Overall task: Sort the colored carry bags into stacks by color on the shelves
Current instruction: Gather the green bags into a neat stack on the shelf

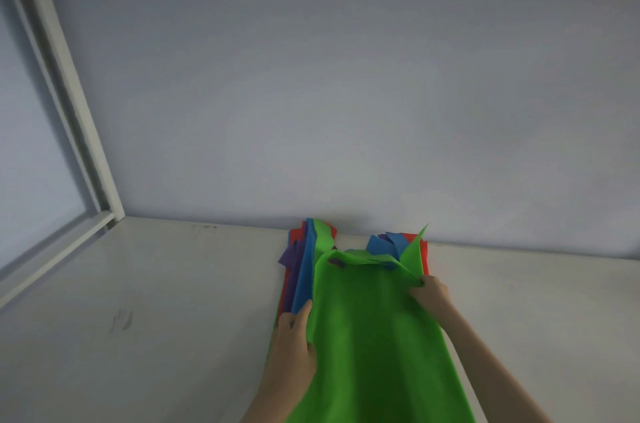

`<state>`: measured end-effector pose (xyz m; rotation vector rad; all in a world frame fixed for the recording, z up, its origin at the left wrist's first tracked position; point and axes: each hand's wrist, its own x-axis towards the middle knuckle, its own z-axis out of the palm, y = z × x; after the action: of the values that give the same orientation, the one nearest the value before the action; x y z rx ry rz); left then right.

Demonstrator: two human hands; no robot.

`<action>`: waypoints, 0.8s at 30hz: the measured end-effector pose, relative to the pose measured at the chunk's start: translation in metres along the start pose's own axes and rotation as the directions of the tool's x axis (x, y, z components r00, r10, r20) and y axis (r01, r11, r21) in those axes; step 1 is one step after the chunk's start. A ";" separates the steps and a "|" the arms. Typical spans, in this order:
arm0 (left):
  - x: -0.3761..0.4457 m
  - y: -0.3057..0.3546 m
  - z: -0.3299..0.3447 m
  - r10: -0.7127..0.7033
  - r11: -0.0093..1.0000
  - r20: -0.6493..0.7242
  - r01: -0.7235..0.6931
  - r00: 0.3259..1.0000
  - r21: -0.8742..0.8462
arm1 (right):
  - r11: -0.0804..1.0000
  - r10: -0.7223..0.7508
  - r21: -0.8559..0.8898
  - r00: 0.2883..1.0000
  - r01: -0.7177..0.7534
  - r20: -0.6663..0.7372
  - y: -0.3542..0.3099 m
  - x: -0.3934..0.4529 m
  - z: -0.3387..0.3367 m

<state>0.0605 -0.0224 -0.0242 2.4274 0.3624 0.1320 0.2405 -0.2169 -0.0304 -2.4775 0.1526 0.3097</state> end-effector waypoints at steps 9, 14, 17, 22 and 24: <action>-0.007 0.007 0.011 0.060 0.994 -0.068 -0.053 0.996 0.100 | 1.000 -0.016 0.002 1.000 0.016 -0.012 0.002 -0.008 0.000; -0.008 0.009 0.008 0.008 0.996 -0.118 0.003 0.993 0.092 | 1.000 -0.023 -0.004 1.000 0.023 -0.009 0.002 -0.011 0.000; -0.014 0.013 0.008 0.021 0.975 -0.093 0.001 0.995 0.221 | 1.000 -0.029 -0.005 1.000 0.029 -0.007 0.002 -0.014 -0.001; -0.018 0.014 0.011 0.009 0.945 -0.087 0.019 0.996 0.326 | 1.000 -0.023 0.006 1.000 0.023 -0.007 0.002 -0.017 -0.001; -0.017 0.014 0.012 0.031 0.960 -0.081 -0.007 0.996 0.281 | 1.000 -0.019 0.005 1.000 0.019 -0.007 0.002 -0.017 -0.001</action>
<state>0.0500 -0.0452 -0.0248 2.7125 0.4203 0.2054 0.2235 -0.2186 -0.0264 -2.4734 0.1320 0.2927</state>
